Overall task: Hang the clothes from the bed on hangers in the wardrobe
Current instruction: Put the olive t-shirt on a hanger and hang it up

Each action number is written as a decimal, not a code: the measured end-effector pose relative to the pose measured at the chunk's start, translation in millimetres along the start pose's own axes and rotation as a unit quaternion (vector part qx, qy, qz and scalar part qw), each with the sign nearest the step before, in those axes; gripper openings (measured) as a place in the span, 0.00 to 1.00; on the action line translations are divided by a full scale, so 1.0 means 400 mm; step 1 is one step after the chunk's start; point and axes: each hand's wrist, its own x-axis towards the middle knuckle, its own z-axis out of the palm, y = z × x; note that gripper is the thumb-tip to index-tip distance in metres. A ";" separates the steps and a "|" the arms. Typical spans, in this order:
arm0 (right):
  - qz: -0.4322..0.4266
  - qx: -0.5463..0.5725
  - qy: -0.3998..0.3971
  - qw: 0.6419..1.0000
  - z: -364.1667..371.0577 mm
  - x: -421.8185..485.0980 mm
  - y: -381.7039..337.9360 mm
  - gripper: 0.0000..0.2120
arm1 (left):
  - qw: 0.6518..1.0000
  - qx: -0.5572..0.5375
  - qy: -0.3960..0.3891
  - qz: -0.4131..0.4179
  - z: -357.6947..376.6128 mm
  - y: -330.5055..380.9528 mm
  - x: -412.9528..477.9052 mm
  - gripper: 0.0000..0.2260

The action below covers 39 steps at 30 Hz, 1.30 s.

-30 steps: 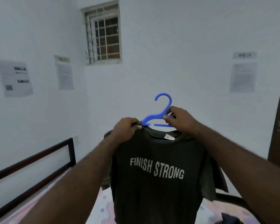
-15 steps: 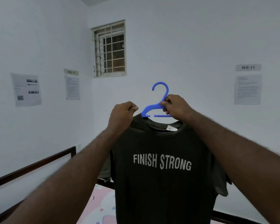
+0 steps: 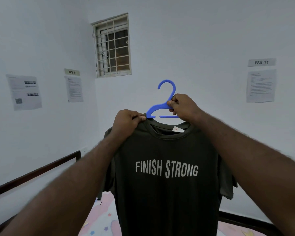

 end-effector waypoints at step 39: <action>0.010 0.023 -0.018 1.000 0.028 -0.022 0.027 0.07 | 0.983 0.116 -0.139 -0.010 0.012 -0.044 -0.020 0.09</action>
